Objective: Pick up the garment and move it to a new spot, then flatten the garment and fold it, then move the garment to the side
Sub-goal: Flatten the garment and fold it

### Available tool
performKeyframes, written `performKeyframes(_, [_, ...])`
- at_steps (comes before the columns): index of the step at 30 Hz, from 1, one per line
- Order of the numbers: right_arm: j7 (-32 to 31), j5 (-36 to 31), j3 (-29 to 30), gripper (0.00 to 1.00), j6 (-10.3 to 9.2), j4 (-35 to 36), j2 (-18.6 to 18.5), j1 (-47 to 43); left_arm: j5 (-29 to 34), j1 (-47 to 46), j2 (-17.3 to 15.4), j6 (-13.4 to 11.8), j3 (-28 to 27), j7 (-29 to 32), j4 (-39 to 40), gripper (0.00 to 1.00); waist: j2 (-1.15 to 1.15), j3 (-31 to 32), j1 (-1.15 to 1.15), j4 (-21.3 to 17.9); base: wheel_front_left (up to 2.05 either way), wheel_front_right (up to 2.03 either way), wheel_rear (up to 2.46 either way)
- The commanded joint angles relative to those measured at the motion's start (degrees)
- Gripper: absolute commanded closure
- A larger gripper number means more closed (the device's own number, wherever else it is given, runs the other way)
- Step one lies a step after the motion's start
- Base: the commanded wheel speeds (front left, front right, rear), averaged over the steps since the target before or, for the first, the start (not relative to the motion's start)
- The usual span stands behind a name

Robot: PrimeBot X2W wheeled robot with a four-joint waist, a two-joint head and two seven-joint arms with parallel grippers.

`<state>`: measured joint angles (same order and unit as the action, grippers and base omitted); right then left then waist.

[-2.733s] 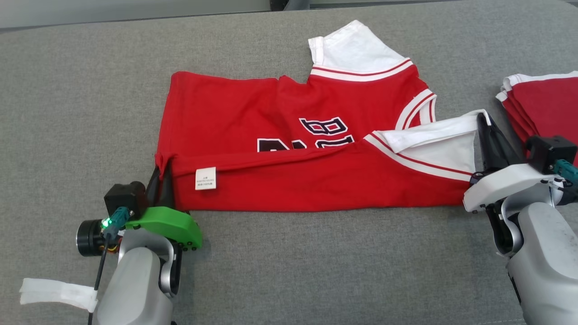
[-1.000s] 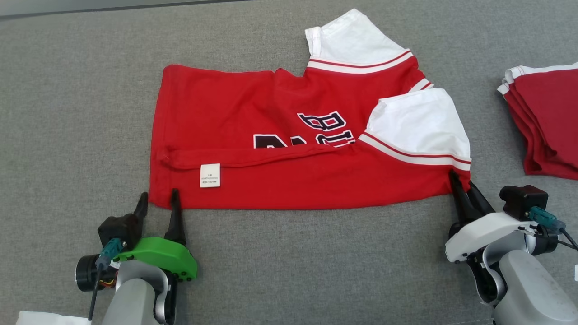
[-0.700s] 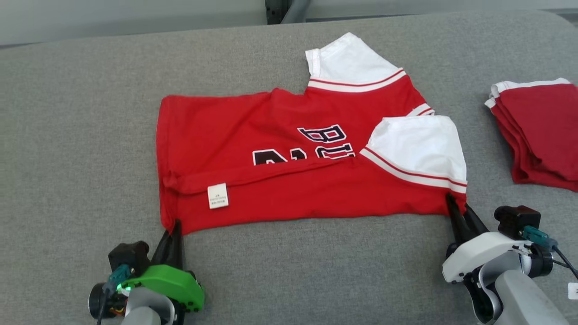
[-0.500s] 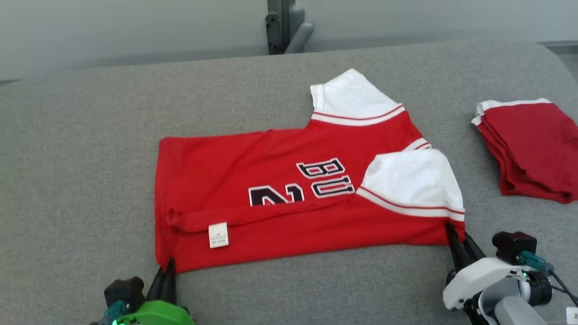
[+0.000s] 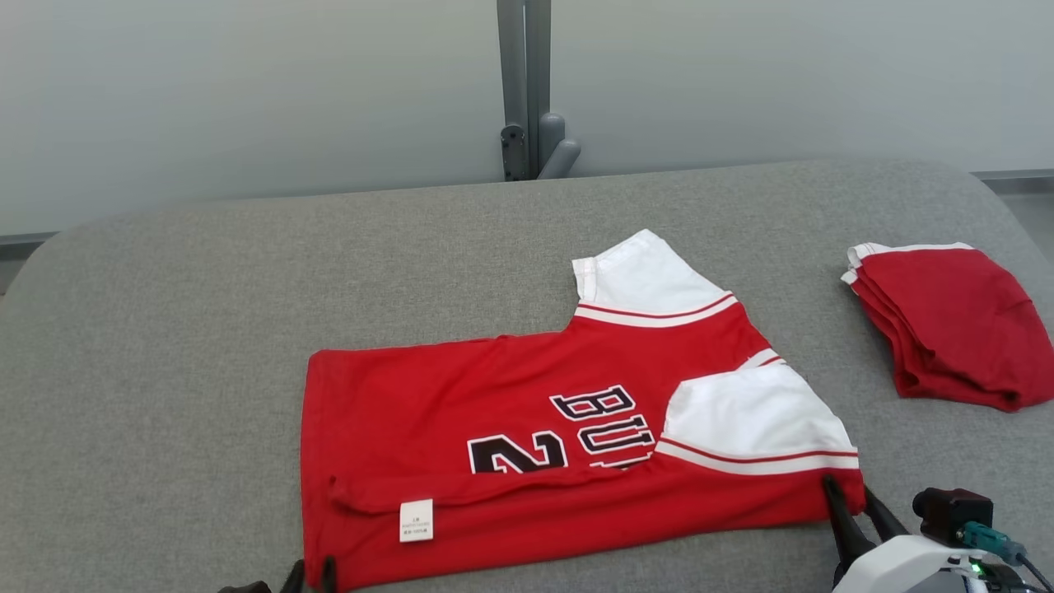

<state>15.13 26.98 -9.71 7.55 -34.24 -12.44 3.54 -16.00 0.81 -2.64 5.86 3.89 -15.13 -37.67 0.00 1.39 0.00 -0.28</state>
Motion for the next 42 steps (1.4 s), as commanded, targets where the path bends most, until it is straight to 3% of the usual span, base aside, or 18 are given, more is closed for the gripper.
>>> performKeyframes(1, [0.0, -0.2, 0.7, 0.00, -0.13, 0.3, -0.6, 1.0, -0.8, -1.0, -0.5, -0.6, 0.3, 0.0, -0.3, 0.00, 0.00, -1.5, 0.00, 0.4, 0.00, 0.00, 0.00])
performKeyframes(9, [0.0, -2.5, 2.1, 0.00, -0.10, 2.4, 0.2, 4.7, 2.8, -4.8, -0.4, -3.8, 2.5, 0.0, 1.8, 0.00, 0.00, -6.3, 0.00, 0.8, 0.00, 0.00, 0.00])
performKeyframes(23, [0.0, -3.3, 3.4, 0.00, -0.10, 6.4, 1.1, 9.3, 3.4, -11.7, -0.4, -5.8, 1.7, 0.0, 5.0, 0.00, 0.00, -11.2, 0.00, -0.5, 0.00, 0.00, 0.00])
performKeyframes(31, [0.0, -3.7, 1.9, 0.00, -0.10, 7.6, -0.5, 17.4, 5.3, -20.2, -0.4, -5.7, 0.0, 0.0, 4.3, 0.00, 0.00, -17.3, 0.00, -1.2, 0.00, 0.00, 0.00])
performKeyframes(42, [0.0, -3.5, -3.1, 0.00, -0.09, 5.3, -2.6, 27.4, 7.6, -31.5, -1.6, -5.2, -2.1, 0.0, -4.6, 0.00, 0.00, -21.5, 0.00, -0.5, 0.00, 0.00, 0.00])
